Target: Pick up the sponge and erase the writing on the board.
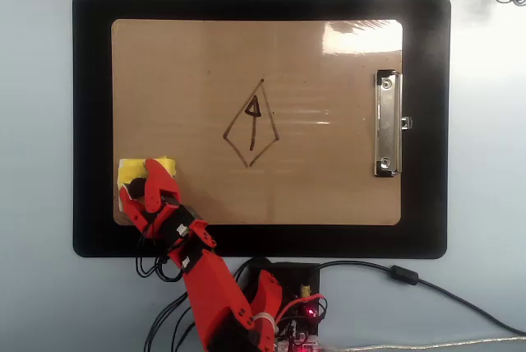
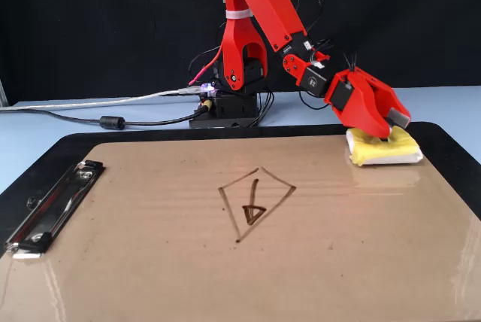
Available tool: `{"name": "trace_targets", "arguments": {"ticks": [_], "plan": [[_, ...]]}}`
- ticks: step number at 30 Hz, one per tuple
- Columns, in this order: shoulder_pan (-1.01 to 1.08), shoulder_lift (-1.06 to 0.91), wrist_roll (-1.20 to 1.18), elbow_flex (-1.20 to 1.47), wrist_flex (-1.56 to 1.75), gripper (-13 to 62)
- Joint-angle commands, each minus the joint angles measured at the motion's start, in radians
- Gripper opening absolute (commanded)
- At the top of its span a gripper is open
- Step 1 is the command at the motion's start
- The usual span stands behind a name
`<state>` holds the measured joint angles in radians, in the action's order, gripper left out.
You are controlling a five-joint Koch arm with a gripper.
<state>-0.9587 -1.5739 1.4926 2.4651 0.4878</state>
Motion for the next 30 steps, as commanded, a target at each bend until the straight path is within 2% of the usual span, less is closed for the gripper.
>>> {"name": "trace_targets", "arguments": {"ticks": [1,8,16,22,24,25,27,30], "plan": [[-0.009,0.009,-0.006,-0.012,0.023,33.0],[-0.014,0.058,-0.005,-0.015,0.025,32.4],[-0.044,0.051,-0.006,-0.005,0.026,19.3],[-0.044,0.044,-0.009,0.011,0.025,17.4],[-0.041,0.032,-0.009,0.018,0.026,12.8],[-0.041,0.02,-0.011,0.021,0.028,5.9],[-0.037,0.002,-0.011,0.023,0.032,-3.0],[-0.031,-0.005,-0.009,0.034,0.067,-6.0]]}}
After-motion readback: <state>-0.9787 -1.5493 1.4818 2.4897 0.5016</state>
